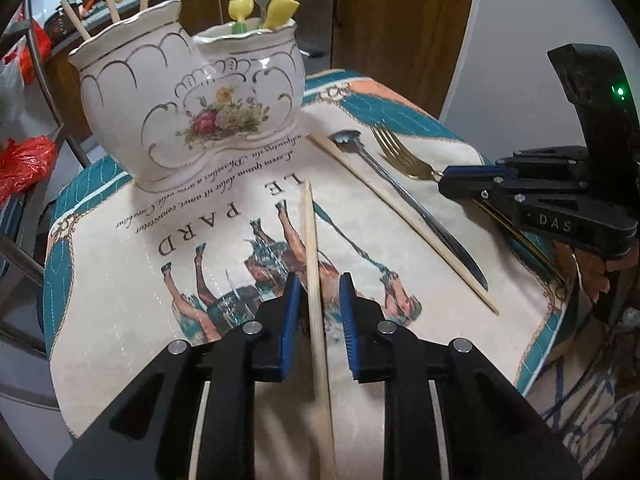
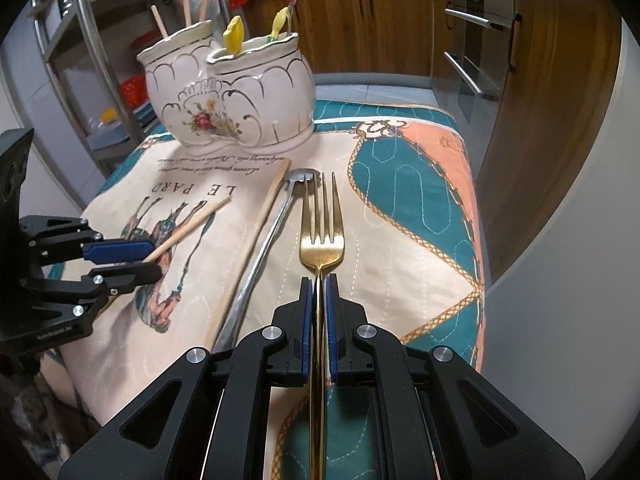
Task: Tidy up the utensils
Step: 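Lift and carry the gold fork and chopstick over the holders with both tools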
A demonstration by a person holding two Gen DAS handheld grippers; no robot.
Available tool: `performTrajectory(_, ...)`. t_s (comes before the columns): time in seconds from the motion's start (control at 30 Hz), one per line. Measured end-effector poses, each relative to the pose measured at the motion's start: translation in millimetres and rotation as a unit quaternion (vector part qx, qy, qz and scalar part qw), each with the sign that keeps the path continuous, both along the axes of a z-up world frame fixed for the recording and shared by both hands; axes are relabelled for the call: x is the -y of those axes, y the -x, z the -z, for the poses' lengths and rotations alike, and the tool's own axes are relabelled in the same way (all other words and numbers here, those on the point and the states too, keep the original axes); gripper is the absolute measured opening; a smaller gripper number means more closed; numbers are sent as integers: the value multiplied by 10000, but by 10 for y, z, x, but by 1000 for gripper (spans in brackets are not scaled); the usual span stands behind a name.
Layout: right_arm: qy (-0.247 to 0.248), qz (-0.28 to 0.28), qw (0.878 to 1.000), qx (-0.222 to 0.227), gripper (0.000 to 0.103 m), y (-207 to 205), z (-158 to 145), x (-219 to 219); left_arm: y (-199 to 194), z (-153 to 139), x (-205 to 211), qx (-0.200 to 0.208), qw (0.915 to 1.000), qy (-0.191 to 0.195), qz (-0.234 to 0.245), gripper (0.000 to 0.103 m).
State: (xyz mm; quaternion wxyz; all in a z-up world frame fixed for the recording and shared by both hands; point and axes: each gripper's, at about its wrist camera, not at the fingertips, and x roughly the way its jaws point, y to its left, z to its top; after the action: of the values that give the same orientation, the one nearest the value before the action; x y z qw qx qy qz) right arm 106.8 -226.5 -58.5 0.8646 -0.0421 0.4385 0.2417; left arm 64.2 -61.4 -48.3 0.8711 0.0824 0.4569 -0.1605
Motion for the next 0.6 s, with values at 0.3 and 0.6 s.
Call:
performTrajectory(0.3, -299, -25, 9986, 434, 6, 79, -159, 23, -62, -12, -55, 231, 9996, 62, 143, 6)
performTrajectory(0.6, -624, -76, 9890, 1340, 6, 309, -566, 23, 103, -399, -335, 1041, 9925, 539, 350, 6)
